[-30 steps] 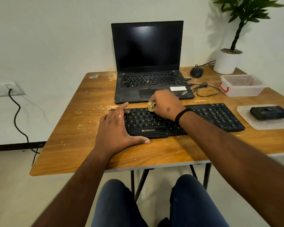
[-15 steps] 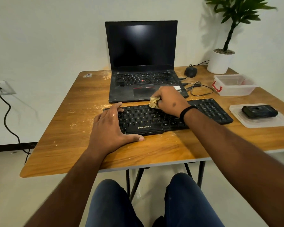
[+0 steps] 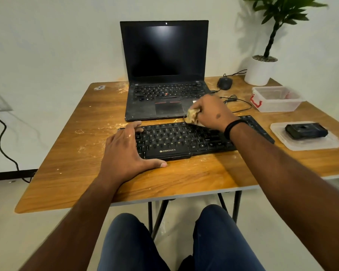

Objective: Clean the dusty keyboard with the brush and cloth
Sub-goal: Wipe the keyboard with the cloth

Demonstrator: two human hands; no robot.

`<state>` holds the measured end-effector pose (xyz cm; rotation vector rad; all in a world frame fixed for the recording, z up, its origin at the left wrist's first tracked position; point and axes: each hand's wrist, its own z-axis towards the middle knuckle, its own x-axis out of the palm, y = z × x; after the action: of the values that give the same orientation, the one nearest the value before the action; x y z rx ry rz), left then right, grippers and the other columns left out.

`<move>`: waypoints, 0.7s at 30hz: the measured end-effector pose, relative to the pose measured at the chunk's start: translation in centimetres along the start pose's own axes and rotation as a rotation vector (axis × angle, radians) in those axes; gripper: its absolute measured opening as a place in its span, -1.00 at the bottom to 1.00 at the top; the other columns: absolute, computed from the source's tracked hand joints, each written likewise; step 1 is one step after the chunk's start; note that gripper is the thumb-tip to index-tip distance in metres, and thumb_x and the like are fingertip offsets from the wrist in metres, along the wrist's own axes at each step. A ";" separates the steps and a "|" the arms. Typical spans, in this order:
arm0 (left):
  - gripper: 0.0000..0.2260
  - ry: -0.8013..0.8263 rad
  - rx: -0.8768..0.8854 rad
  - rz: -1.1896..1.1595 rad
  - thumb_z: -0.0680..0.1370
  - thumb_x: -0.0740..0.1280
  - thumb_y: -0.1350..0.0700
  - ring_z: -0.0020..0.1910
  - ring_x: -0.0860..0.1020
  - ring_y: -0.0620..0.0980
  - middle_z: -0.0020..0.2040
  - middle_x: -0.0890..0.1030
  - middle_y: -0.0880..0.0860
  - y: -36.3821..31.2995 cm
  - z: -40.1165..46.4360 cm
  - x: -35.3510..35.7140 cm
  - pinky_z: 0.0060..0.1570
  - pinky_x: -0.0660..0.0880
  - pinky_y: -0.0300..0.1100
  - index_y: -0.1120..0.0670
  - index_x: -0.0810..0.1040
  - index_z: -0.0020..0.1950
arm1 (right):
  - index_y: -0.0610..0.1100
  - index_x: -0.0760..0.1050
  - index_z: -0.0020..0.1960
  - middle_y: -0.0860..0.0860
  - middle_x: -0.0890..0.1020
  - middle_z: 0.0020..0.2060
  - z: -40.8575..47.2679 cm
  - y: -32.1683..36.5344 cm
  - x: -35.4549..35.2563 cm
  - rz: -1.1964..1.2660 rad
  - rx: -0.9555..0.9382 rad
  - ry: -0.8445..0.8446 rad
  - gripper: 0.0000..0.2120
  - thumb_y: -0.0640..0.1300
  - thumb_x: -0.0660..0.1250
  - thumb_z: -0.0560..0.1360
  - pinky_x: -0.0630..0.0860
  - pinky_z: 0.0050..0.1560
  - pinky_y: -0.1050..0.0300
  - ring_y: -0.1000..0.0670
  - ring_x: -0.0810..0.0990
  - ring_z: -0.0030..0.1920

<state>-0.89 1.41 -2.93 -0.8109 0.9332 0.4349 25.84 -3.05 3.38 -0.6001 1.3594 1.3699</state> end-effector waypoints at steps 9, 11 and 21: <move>0.14 -0.003 -0.005 0.000 0.08 0.38 -0.61 0.39 0.42 -0.01 0.36 0.50 -0.09 -0.1 0.0 0.0 0.43 0.24 0.04 -0.05 0.21 0.51 | -0.16 0.68 0.16 -0.10 0.71 0.11 -0.1 -2.6 0.0 0.051 0.091 -0.042 -0.63 -0.41 0.28 0.46 0.51 0.18 0.16 -0.08 0.63 0.14; 0.14 0.000 -0.004 0.002 0.08 0.38 -0.60 0.39 0.41 -0.01 0.36 0.50 -0.09 -0.1 0.0 0.1 0.43 0.24 0.04 -0.05 0.21 0.51 | -0.13 0.69 0.15 -0.07 0.72 0.06 -0.6 -2.1 0.0 0.059 0.027 0.022 -0.65 -0.39 0.30 0.47 0.54 0.14 0.14 -0.05 0.64 0.07; 0.15 -0.011 -0.003 -0.021 0.07 0.40 -0.59 0.38 0.42 -0.03 0.36 0.50 -0.10 -0.1 -0.1 0.0 0.42 0.25 0.05 -0.05 0.20 0.51 | -0.15 0.67 0.13 -0.12 0.70 0.00 -1.2 -0.9 0.5 -0.061 0.114 -0.149 -0.74 -0.32 0.33 0.50 0.58 0.12 0.05 -0.06 0.61 -0.03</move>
<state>-0.89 1.27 -2.91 -0.8198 0.9136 0.4221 26.10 -4.21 2.33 -0.4506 1.2796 1.2540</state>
